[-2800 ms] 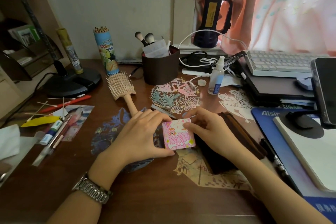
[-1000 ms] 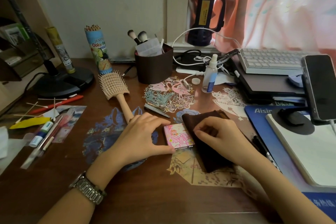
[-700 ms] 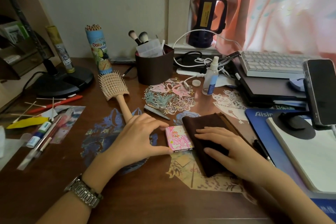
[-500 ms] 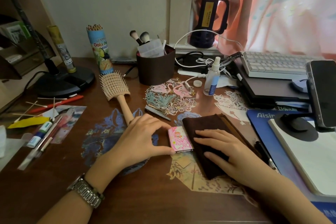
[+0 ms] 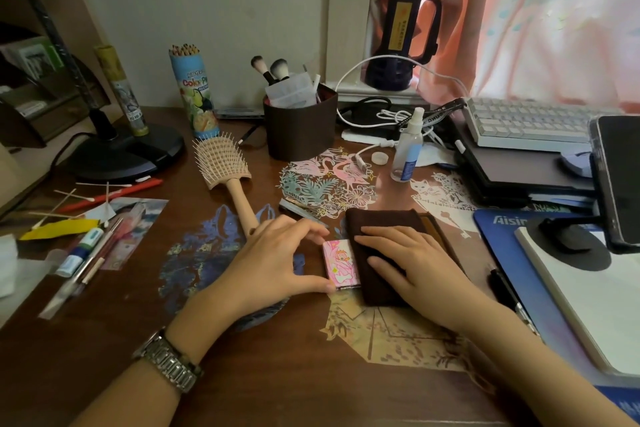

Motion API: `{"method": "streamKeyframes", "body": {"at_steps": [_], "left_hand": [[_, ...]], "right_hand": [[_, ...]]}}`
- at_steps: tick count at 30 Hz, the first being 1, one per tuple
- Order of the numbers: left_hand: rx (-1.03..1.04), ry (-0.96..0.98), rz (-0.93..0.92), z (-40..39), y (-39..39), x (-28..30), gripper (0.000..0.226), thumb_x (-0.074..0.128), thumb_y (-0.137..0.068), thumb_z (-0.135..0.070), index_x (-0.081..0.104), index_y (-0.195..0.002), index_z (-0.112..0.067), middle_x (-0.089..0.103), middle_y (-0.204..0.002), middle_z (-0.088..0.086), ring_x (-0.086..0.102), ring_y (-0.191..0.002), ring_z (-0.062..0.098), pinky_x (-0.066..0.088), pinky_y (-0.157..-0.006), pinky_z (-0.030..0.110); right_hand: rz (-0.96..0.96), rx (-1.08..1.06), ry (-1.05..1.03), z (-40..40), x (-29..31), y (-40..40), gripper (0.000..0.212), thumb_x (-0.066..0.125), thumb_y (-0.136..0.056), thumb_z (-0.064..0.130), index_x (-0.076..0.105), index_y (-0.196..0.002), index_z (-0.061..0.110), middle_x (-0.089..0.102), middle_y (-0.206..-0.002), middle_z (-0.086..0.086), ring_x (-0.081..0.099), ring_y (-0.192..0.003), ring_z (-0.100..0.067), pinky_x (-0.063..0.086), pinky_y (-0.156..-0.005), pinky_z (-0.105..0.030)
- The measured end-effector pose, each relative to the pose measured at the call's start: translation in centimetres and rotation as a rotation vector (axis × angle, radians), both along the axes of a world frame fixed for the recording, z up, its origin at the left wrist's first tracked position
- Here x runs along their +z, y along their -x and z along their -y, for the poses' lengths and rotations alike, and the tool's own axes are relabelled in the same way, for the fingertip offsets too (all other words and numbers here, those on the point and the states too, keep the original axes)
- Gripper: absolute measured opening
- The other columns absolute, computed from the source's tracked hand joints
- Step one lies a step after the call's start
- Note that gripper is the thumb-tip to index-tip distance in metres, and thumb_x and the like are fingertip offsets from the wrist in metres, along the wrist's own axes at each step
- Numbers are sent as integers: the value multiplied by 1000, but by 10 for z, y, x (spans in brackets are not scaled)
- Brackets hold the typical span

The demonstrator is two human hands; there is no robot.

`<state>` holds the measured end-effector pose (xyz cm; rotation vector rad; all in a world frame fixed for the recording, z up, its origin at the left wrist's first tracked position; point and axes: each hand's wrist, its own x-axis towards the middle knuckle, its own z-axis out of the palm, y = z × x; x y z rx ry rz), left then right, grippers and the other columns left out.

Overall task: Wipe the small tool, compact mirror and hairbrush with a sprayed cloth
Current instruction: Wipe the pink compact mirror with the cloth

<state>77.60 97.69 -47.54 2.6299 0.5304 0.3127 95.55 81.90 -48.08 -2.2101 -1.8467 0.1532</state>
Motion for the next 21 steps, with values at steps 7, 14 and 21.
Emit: {"method": "streamKeyframes", "body": {"at_steps": [7, 14, 21], "left_hand": [[21, -9, 22, 0, 0, 0, 71, 71, -64, -65, 42, -124, -41, 51, -108, -32, 35, -108, -8, 23, -90, 20], [46, -34, 20, 1, 0, 1, 73, 70, -63, -67, 42, -124, -39, 54, -111, -28, 37, -108, -6, 21, -87, 18], [53, -60, 29, 1, 1, 1, 71, 70, -64, -65, 44, -123, -36, 56, -108, -25, 41, -107, -2, 21, -88, 17]], "right_hand": [[13, 11, -29, -3, -3, 11, 56, 13, -90, 56, 37, -139, 42, 35, -144, 23, 28, -132, -3, 24, -107, -26], [9, 60, -27, -9, -2, 22, 49, 20, -94, 52, 36, -139, 41, 34, -143, 23, 23, -133, -4, 22, -108, -26], [-4, 79, -40, -15, -2, 28, 47, 23, -95, 50, 39, -138, 40, 36, -142, 22, 25, -132, -6, 21, -108, -27]]}}
